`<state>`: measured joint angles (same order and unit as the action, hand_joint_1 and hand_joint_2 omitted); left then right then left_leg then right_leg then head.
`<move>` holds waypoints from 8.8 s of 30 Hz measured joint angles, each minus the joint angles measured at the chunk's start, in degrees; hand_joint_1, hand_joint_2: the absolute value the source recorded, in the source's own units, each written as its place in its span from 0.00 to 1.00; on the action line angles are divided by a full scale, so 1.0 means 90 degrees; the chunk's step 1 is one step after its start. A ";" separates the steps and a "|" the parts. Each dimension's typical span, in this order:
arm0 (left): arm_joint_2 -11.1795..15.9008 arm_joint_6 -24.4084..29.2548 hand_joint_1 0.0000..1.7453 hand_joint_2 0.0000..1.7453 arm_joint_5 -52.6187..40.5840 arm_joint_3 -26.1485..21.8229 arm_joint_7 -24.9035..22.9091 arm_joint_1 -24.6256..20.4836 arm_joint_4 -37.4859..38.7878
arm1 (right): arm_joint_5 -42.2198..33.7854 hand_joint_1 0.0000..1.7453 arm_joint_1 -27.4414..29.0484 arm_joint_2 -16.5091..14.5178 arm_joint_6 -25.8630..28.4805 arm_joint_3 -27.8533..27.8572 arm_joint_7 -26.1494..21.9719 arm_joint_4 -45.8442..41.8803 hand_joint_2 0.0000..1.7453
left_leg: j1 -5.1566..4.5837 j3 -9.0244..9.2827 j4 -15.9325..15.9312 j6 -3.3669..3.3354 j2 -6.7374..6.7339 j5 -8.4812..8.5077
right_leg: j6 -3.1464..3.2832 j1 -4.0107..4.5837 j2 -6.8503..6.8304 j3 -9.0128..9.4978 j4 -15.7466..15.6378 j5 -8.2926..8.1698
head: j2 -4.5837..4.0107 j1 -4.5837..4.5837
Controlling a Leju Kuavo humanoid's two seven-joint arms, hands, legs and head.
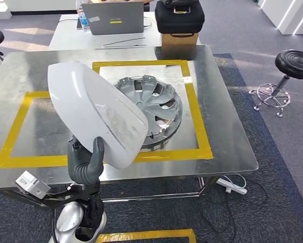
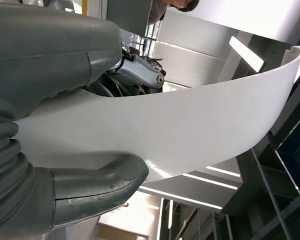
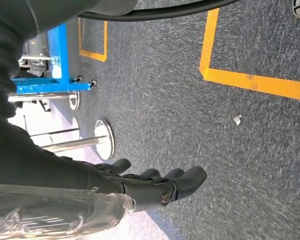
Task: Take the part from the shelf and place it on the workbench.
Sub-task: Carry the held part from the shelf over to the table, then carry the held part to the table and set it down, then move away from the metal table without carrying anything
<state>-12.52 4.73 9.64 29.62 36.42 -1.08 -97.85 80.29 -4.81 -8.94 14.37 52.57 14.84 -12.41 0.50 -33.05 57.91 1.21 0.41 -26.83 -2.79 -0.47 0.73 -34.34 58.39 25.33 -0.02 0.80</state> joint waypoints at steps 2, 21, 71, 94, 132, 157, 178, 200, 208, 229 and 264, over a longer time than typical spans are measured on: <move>-0.0003 0.0000 1.00 1.00 -0.0007 0.0002 0.0001 0.0000 0.0000 | 0.0004 0.00 0.0005 0.0000 -0.0003 0.0000 0.0000 0.0000 1.00 | 0.0002 0.0028 -0.0035 -0.0090 0.0011 0.0018 | -0.0067 -0.0003 -0.0004 0.0030 -0.0007 -0.0028 | 0.0000 0.0010; 0.0000 0.0011 1.00 1.00 0.0010 -0.0001 -0.0005 -0.0015 0.0002 | -0.0005 0.00 0.0002 0.0001 -0.0008 0.0001 -0.0008 0.0000 1.00 | -0.0017 -0.0083 0.0687 0.0065 0.0027 -0.0556 | 0.0147 -0.0007 -0.0019 -0.0080 -0.0012 -0.0131 | 0.0000 0.0038; -0.0002 0.3454 1.00 1.00 -0.2738 -0.1386 -0.1341 -0.3743 0.5662 | 0.0636 0.00 -0.0450 -0.0050 -0.0471 -0.0523 0.0355 0.0000 1.00 | 0.0004 -0.0152 -0.0074 -0.0185 0.0027 0.0269 | -0.0150 -0.0007 -0.0035 -0.0965 0.1759 0.0554 | 0.0000 0.0108; 0.0200 0.3934 1.00 1.00 -0.4744 -0.4150 -0.1166 -0.4491 0.6810 | 0.0586 0.00 -0.0492 -0.0141 -0.0465 -0.0631 0.0414 0.0005 1.00 | 0.0012 -0.0298 0.0019 -0.0016 0.0012 0.0300 | 0.0007 0.0024 -0.0003 -0.0162 0.0049 -0.0114 | 0.0000 0.0026; 0.0576 0.3936 0.00 1.00 -0.8532 -0.7052 -0.2223 -0.4586 0.7588 | 0.0350 0.00 -0.0402 -0.0148 -0.0359 -0.0614 0.0282 0.0005 0.00 | 0.0014 -0.0291 0.0040 -0.0141 0.0024 0.0298 | -0.0069 0.0031 -0.0035 -0.1034 0.1863 0.0653 | 0.0000 0.0089; 0.0674 0.3939 0.00 1.00 -0.7811 -0.6487 -0.1833 -0.4685 0.7848 | 0.0330 0.00 -0.0345 -0.0146 -0.0359 -0.0622 0.0257 0.0002 0.00 | 0.0030 -0.0235 -0.0002 -0.0074 0.0026 0.0289 | -0.0036 0.0025 -0.0024 -0.0256 0.0275 0.0047 | 0.0000 0.0092; 0.0058 0.2043 0.00 1.00 -0.1085 -0.3275 -0.0308 -0.2127 0.2701 | -0.0011 0.00 -0.0114 -0.0148 -0.0029 -0.0613 -0.0107 0.0002 0.00 | 0.0010 -0.0992 0.1665 0.0178 0.0025 -0.0501 | 0.0217 0.0008 -0.0013 -0.0100 0.0012 -0.0105 | 0.0000 0.0062; 0.0050 0.0185 0.00 0.00 0.0075 -0.0730 0.0394 0.0265 -0.0766 | -0.0225 0.00 0.0062 -0.0153 0.0062 -0.0484 -0.0750 0.0002 0.00 | -0.0019 -0.0064 -0.0028 -0.0005 0.0043 0.0164 | 0.0017 0.0026 0.0004 0.0100 0.0046 0.0097 | 0.0000 0.0138; 0.0115 -0.0404 0.00 0.00 -0.0075 -0.0513 0.0407 0.0514 -0.1026 | -0.0446 0.00 0.0066 -0.0153 0.0044 -0.0326 -0.0628 0.0002 0.00 | -0.0002 -0.0877 0.1738 0.0136 0.0027 -0.0679 | 0.0194 -0.0001 -0.0027 0.0091 0.0001 0.0044 | 0.0000 0.0073; 0.0053 -0.0790 0.00 0.00 -0.0422 -0.0497 0.0412 0.0724 -0.1217 | -0.0527 0.00 0.0047 -0.0148 -0.0079 -0.0029 -0.0459 0.0000 0.00 | 0.0006 0.0039 -0.0041 -0.0044 0.0035 0.0092 | -0.0073 -0.0006 -0.0007 0.0150 0.0041 0.0115 | 0.0000 0.0162; 0.0256 -0.0915 0.00 0.00 -0.0492 -0.0315 0.0415 0.0620 -0.1139 | -0.0449 0.00 -0.0008 -0.0146 -0.0187 0.0036 -0.0449 0.0000 0.00 | 0.0004 -0.0446 0.0036 0.0100 -0.0026 0.0420 | 0.0133 0.0012 -0.0002 0.0550 -0.0147 0.0284 | 0.0000 0.0061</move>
<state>-10.22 -3.51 5.21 26.78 40.15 4.50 -108.10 76.24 -4.88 -10.25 12.68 52.89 10.80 -12.41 0.54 -37.07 58.23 2.11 0.17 -23.05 -1.60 -0.36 0.71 -29.38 57.07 27.88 -0.02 1.36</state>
